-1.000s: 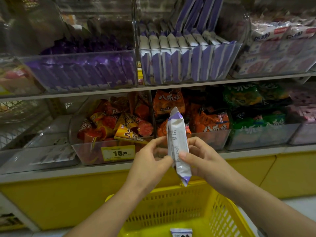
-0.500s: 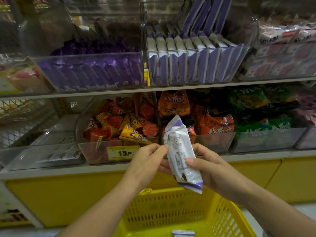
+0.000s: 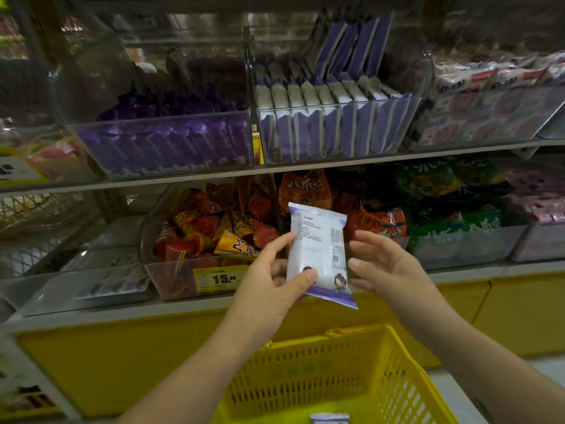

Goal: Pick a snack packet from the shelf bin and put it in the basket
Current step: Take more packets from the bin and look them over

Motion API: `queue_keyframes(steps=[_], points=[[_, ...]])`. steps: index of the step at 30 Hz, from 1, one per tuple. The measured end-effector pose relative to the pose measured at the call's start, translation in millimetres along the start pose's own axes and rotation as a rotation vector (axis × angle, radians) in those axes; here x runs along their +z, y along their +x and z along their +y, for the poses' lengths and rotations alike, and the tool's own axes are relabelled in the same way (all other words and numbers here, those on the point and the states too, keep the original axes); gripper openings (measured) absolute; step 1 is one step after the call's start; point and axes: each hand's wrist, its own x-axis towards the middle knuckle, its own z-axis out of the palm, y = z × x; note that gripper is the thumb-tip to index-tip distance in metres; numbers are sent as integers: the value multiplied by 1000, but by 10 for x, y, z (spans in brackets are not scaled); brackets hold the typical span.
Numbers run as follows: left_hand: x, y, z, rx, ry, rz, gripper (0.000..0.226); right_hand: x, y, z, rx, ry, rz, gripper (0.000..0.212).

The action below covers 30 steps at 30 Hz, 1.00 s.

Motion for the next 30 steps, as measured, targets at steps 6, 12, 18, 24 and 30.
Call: queue_keyframes(steps=[6,12,18,24,30], points=[[19,52,422,190,120,73,44,-4,-16,-426,-451,-688,-301,73],[116,212,1113,350,232,37,41,111,130,-992,-759,-814,-159,79],[106,467,1677,492,328,41,76,77,375,-1616,-850,-629,-61,61],[-337,1021,1891,641,885,171,42,57,992,-1969,-753,-614,-3,51],[-822,1591,1870,583,1116,178,33,255,1841,-2097,-700,-587,2,44]])
